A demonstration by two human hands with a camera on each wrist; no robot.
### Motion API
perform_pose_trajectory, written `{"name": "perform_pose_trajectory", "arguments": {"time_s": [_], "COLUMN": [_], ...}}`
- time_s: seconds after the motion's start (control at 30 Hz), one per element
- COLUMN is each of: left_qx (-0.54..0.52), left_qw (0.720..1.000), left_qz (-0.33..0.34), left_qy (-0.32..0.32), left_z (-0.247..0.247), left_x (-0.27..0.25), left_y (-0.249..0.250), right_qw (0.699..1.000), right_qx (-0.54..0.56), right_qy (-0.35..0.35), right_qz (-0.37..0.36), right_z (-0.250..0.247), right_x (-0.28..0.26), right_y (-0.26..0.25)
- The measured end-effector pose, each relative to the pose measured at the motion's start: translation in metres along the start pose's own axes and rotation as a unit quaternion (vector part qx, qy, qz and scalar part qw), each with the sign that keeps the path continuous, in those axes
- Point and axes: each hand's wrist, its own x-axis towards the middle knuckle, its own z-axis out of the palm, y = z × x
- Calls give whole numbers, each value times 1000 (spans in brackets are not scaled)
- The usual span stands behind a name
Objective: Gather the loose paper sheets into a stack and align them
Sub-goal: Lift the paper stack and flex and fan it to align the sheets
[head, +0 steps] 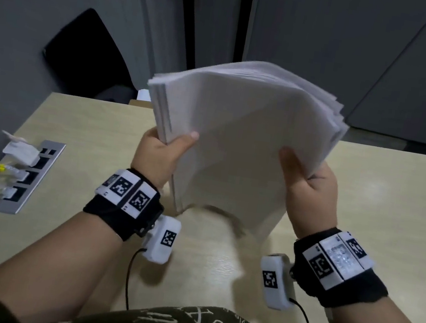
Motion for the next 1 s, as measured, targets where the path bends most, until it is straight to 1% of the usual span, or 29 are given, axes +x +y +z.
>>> {"name": "perform_pose_trajectory", "arguments": {"time_s": [0.07,0.1,0.17,0.2,0.23,0.27,0.3,0.33,0.4,0.43,0.47,0.53,0.57,0.6,0.63,0.67,0.73,0.77,0.8,0.83,0.87,0.9,0.93,1.0], "left_qx": [-33,-38,-14,21,61,91,98,84,40,19,-5,-27,7,64,124,165,210,231,262,304,354,412,457,504], "left_qw": [999,999,995,992,990,989,991,994,999,999,999,996,994,990,985,981,976,973,964,945,916,877,841,796], "left_qz": [13,9,-17,-28,-36,-40,-40,-35,5,25,33,-1,-25,-42,-53,-57,-32,1,49,110,174,225,252,273], "left_qy": [-13,-37,-98,-121,-124,-109,-83,-55,-16,-16,-32,-89,-110,-118,-106,-80,-37,-24,-25,-43,-72,-107,-144,-196], "left_z": [-6,-7,-4,0,4,7,8,8,4,0,-3,-3,-1,1,4,5,3,1,-2,-6,-9,-12,-12,-8], "left_x": [2,3,1,-1,-3,-4,-5,-4,-3,-3,-2,-6,-7,-9,-9,-7,1,5,9,12,15,16,17,17], "left_y": [0,-2,-7,-10,-12,-11,-9,-7,1,3,3,-1,-5,-8,-9,-10,-7,-3,2,7,13,18,23,29], "right_qw": [999,999,998,997,994,993,995,998,1000,999,998,998,998,997,997,998,998,999,999,997,994,987,978,951], "right_qx": [41,46,8,-31,-68,-81,-76,-56,10,34,47,52,43,30,18,14,11,3,-17,-54,-103,-155,-204,-285], "right_qy": [0,-7,-18,-28,-34,-33,-23,-5,29,34,30,5,-9,-21,-27,-26,-11,1,14,28,39,39,28,-32], "right_qz": [-11,4,56,72,78,77,62,38,0,-8,-2,35,52,62,66,64,54,51,46,36,20,-7,-46,-119], "right_z": [-4,-5,-2,0,3,5,6,6,1,-2,-4,-5,-4,-2,-1,0,-2,-4,-7,-10,-13,-15,-16,-14], "right_x": [0,1,1,1,1,1,-1,-2,-1,-1,-2,-1,-2,-2,-2,-1,2,4,6,8,9,9,10,11], "right_y": [0,3,7,8,9,8,4,-1,-8,-9,-8,0,3,5,6,7,7,7,8,7,5,2,-2,-10]}}
